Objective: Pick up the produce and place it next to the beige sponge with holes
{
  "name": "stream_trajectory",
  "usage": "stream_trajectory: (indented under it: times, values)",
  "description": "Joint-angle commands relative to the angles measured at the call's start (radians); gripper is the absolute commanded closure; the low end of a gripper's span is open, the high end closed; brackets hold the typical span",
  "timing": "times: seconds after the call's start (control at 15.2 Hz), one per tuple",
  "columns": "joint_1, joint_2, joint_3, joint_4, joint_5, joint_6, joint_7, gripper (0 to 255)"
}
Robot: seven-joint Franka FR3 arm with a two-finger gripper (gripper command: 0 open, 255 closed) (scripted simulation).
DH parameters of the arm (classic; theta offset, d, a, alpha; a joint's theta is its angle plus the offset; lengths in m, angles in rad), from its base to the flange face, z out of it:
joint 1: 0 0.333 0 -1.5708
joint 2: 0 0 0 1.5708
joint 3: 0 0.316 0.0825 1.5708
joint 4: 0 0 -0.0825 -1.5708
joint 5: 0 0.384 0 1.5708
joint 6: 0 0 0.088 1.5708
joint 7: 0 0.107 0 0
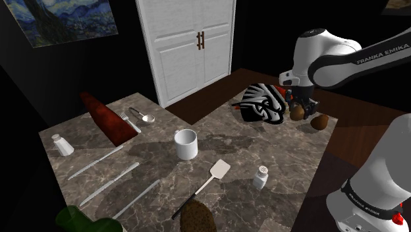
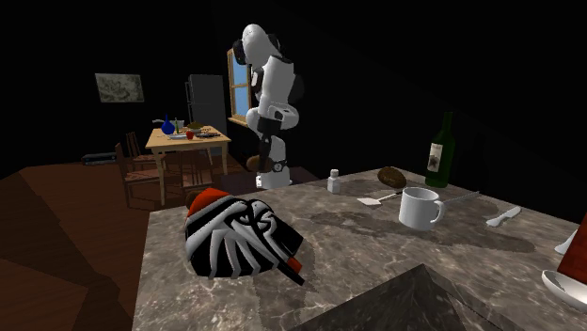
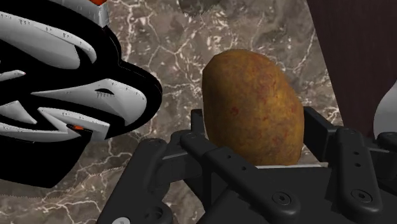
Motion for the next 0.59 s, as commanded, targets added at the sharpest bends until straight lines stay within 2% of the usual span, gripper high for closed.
stream_trajectory:
  times: [0.0,0.53]
  values:
    - [0.021,-0.042,0.044,-0.034,0.025,-0.023,0.049,255]
    - [0.169,-0.108,0.226,-0.09,0.182,-0.086,0.254,255]
